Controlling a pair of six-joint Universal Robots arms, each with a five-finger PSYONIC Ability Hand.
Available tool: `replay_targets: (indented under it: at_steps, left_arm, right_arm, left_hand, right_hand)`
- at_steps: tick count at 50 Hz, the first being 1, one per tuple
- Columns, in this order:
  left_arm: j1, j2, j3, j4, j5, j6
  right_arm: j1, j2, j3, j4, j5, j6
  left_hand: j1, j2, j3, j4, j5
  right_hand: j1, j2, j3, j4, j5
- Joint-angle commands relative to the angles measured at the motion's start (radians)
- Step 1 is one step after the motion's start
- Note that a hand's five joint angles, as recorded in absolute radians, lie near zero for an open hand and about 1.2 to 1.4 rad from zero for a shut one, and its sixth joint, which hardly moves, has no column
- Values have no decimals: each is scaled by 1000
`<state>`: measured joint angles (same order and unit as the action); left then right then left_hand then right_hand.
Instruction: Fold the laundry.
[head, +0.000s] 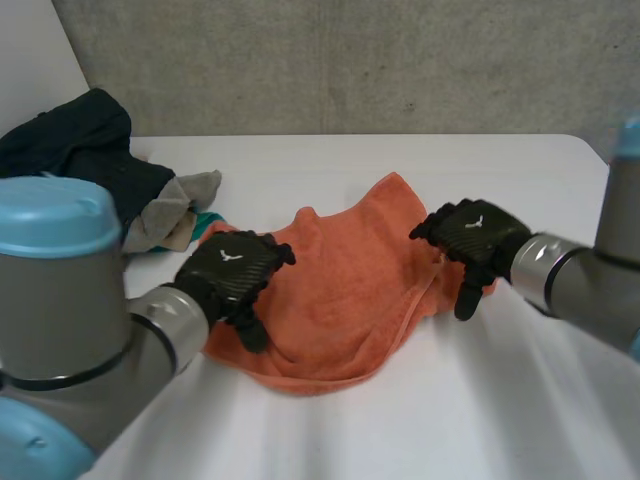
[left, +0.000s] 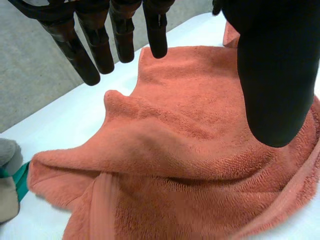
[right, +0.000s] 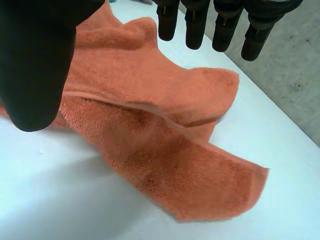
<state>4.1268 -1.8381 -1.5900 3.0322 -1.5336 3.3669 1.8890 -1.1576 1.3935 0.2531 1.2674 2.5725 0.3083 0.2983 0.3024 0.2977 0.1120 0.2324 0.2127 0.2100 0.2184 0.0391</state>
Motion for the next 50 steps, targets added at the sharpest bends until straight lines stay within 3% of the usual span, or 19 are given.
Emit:
replay_targets:
  at_steps: [1, 7, 12, 22, 29, 31, 32, 36, 44, 50]
  left_arm:
    - [105, 94, -90, -65, 24, 3]
    - [196, 111, -165, -55, 47, 23]
    - [253, 102, -223, -10, 124, 28]
    - [322, 95, -252, 13, 171, 23]
    - [342, 97, -254, 16, 178, 17]
    - [342, 99, -254, 17, 181, 16]
    - [340, 99, -252, 17, 181, 16]
    - [334, 97, -249, 24, 181, 16]
    - [299, 39, -220, 66, 164, 16]
    - [273, -33, -176, 39, 135, -4]
  right_arm:
    - [-18, 35, -198, 264, -28, -167]
    - [-22, 124, -304, 331, -40, -346]
    - [-25, 215, -329, 234, -91, -405]
    - [-21, 340, -344, 77, -146, -388]
    - [-21, 406, -379, 63, -140, -376]
    - [-21, 409, -389, 68, -131, -376]
    - [-21, 406, -390, 68, -126, -374]
    - [-21, 331, -373, 63, -105, -312]
    - [21, 29, -334, 106, -95, -66]
    - [64, -99, -360, 207, -59, -40]
  left_hand:
    - [-4, 6, 2, 7, 18]
    - [84, 94, 90, 95, 106]
    - [172, 182, 178, 183, 194]
    - [193, 203, 199, 203, 215]
    - [193, 203, 199, 203, 215]
    - [193, 203, 199, 203, 215]
    - [190, 200, 196, 201, 212]
    - [187, 197, 193, 198, 209]
    - [187, 197, 193, 198, 209]
    - [190, 200, 196, 201, 212]
  right_hand:
    - [45, 64, 67, 59, 63]
    - [280, 299, 302, 294, 299]
    - [356, 375, 378, 370, 374]
    - [429, 449, 452, 443, 448]
    - [658, 678, 681, 672, 677]
    - [1047, 1067, 1069, 1061, 1066]
    - [1163, 1182, 1185, 1177, 1181]
    - [1164, 1184, 1186, 1178, 1183]
    - [1164, 1184, 1186, 1178, 1183]
    - [1164, 1184, 1186, 1178, 1183]
